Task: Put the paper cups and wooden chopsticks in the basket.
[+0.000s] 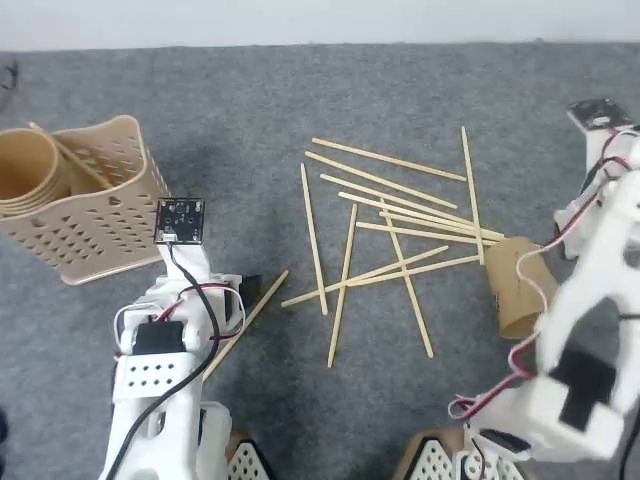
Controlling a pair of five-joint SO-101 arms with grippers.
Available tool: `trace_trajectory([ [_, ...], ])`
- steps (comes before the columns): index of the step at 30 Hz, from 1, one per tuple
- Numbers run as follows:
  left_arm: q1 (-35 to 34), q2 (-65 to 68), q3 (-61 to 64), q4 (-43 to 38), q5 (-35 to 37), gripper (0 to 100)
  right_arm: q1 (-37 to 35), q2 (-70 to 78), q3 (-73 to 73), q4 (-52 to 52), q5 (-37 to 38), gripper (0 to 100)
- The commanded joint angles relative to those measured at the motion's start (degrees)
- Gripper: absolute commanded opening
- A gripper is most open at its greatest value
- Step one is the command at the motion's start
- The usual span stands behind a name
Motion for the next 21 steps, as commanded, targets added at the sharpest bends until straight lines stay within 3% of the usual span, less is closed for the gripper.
trace_trajectory([
  [1,0.35,-0.26,-0.57,-1.23,0.00,29,4.09,-10.51,7.82,2.15,2.46,1.7],
  [7,0.35,-0.26,-0.48,-1.32,0.00,29,8.84,-24.84,27.34,1.98,4.40,22.2],
  [14,0.35,0.00,-0.48,-1.32,0.00,29,8.84,-36.09,40.44,-1.36,3.52,22.2],
  [17,0.35,0.00,-0.48,-1.32,0.00,29,8.40,-37.85,43.52,-6.02,-1.23,22.3],
  [21,0.35,0.00,-0.48,-1.32,0.00,29,1.63,-38.11,50.02,-10.42,-7.30,22.3],
])
